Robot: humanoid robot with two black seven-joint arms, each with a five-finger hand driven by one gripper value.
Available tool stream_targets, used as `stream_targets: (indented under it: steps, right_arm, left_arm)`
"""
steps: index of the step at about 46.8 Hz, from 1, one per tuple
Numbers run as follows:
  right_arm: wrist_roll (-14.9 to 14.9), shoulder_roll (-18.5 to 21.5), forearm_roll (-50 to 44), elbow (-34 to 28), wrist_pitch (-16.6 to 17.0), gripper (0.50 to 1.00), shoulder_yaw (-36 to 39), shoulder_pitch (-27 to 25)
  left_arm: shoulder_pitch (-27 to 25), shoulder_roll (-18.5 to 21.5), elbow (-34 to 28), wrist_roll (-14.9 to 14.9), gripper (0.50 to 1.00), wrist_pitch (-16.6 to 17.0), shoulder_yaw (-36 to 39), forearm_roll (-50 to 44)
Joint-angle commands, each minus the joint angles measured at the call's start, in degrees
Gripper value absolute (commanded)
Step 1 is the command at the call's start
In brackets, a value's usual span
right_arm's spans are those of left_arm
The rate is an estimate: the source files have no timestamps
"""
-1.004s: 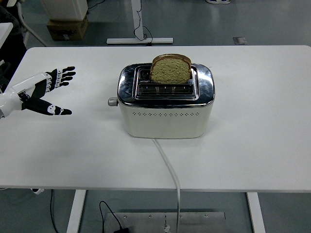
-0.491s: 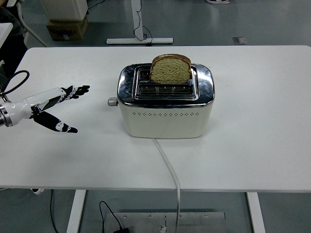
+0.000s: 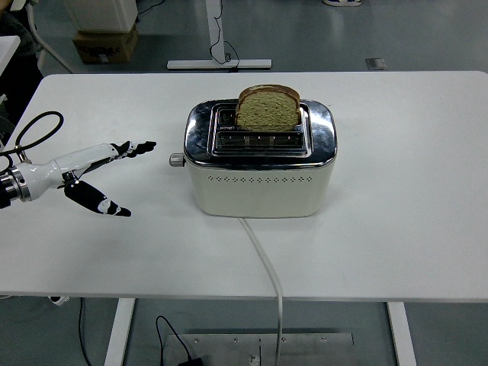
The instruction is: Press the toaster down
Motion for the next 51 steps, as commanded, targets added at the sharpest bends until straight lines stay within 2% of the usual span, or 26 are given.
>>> stream_targets:
  steps: [1,51]
  right_arm:
    - [0.0,0.0,0.0,0.0,0.0,0.998,0.0,0.0]
    - [0.0,0.0,0.0,0.0,0.0,0.998,0.0,0.0]
  left_arm:
    - [0.0,-0.2,-0.1,0.1,1.000,0.1,0.1,0.6]
    - [-0.1,-3.3,0.2,1.3,1.000,1.4,2.7,1.4]
